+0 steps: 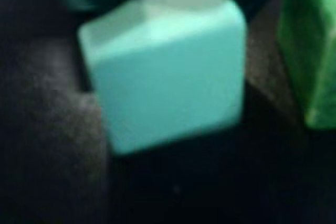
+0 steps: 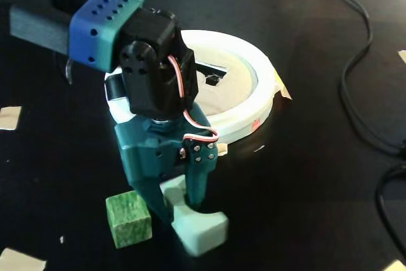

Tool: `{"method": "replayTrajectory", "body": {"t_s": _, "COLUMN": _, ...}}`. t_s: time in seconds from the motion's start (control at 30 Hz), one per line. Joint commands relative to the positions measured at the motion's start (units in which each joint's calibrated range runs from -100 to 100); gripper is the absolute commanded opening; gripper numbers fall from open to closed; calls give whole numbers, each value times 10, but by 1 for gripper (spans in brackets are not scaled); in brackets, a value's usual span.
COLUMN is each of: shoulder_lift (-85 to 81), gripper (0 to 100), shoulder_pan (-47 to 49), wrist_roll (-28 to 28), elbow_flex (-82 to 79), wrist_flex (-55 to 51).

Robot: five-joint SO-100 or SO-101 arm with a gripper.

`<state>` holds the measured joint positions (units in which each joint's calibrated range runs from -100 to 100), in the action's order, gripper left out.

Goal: Pick up the U shape block and drop it in corresponding U shaped hole

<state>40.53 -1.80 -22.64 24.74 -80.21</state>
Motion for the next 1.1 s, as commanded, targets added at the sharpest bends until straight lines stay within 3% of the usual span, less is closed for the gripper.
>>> {"method": "replayTrajectory", "body": {"t_s": 0.0, "shoulder_lift": -21, "gripper": 1, "shoulder_pan": -8, "wrist_roll": -2, "elbow_flex": 85, "wrist_flex": -4}}
{"method": "replayTrajectory", "body": {"t_s": 0.43, "shoulder_lift": -25, "gripper": 1, "shoulder_pan": -7, "wrist_roll": -2, "elbow_flex": 90, "wrist_flex": -5}}
{"method": "replayTrajectory", "body": {"t_s": 0.6, "shoulder_lift": -107, "gripper": 1, "shoulder_pan": -1, "wrist_roll": 11, "elbow_flex": 80, "wrist_flex": -41}}
{"method": "replayTrajectory", "body": {"t_s": 0.87, "shoulder_lift": -191, "gripper": 1, "shoulder_pan": 15, "wrist_roll": 168, "elbow_flex": 81, "wrist_flex": -194}}
{"method": "replayTrajectory", "body": {"t_s": 1.07, "shoulder_lift": -292, "gripper": 1, "shoulder_pan": 77, "wrist_roll": 320, "elbow_flex": 90, "wrist_flex": -198}}
